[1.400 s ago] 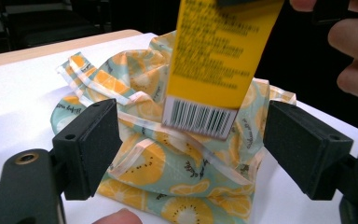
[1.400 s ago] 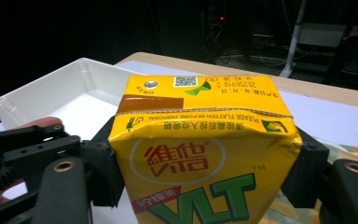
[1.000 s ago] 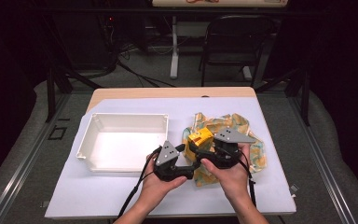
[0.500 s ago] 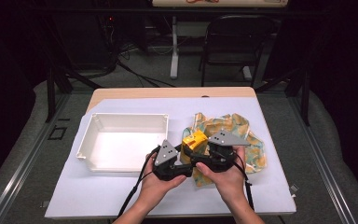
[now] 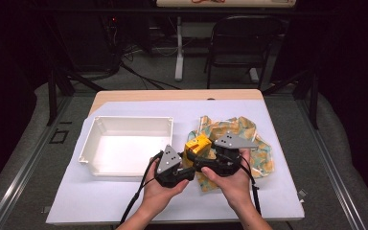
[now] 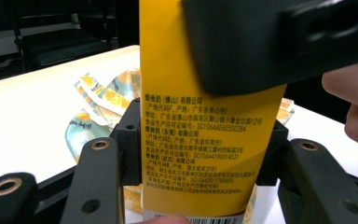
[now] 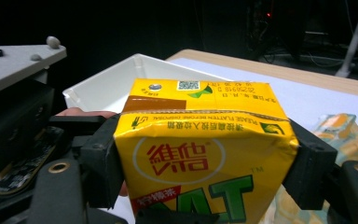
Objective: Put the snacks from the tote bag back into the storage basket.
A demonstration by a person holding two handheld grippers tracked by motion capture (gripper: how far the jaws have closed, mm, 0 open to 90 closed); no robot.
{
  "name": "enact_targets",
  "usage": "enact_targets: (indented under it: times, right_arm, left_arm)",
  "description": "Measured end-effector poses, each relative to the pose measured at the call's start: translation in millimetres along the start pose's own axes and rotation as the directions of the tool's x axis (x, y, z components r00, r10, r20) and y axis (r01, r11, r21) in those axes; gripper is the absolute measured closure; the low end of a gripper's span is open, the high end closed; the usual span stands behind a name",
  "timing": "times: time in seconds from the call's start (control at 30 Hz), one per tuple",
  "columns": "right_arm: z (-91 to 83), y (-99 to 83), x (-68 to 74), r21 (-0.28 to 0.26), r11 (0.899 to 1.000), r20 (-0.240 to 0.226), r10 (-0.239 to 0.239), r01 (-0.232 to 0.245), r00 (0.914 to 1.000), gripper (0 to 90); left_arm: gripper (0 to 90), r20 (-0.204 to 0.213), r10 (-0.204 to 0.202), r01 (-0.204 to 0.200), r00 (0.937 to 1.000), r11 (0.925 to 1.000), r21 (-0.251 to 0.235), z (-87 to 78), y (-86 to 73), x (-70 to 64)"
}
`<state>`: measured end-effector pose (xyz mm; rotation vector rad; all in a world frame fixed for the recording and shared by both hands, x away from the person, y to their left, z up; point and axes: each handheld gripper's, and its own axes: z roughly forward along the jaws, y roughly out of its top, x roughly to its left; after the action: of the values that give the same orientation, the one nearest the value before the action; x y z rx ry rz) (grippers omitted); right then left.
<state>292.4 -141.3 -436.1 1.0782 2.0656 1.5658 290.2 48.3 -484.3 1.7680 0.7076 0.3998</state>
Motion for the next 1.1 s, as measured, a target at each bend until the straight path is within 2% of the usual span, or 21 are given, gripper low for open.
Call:
enact_targets:
  times: [0.2, 0.4, 0.73, 1.1]
  right_arm:
    - [-11.8, 7.7, -2.3, -0.058, 0.998, -0.017, -0.010, 0.009, 0.9998, 22.1]
    - [-21.6, 12.7, -10.0, -0.088, 0.996, 0.001, 0.005, -0.005, 1.0000, 21.7]
    - [-28.1, 7.9, -30.8, -0.076, 0.997, 0.058, 0.027, -0.023, 0.9979, 21.5]
    - [-30.0, -6.2, -52.9, -0.050, 0.997, 0.127, 0.061, -0.055, 0.9900, 22.3]
  left_arm:
    - [50.4, -0.029, -0.046, 0.046, 0.9985, 0.9989, 0.002, -7.1, 3.0, 17.2]
    - [50.4, -0.063, -0.078, 0.077, 0.9950, 0.9969, -0.018, -15.7, 5.5, 31.8]
    - [50.7, -0.099, -0.098, 0.094, 0.9903, 0.9948, -0.039, -28.6, 7.6, 53.9]
    - [51.6, -0.121, -0.134, 0.129, 0.9835, 0.9902, -0.054, -37.0, 6.1, 72.7]
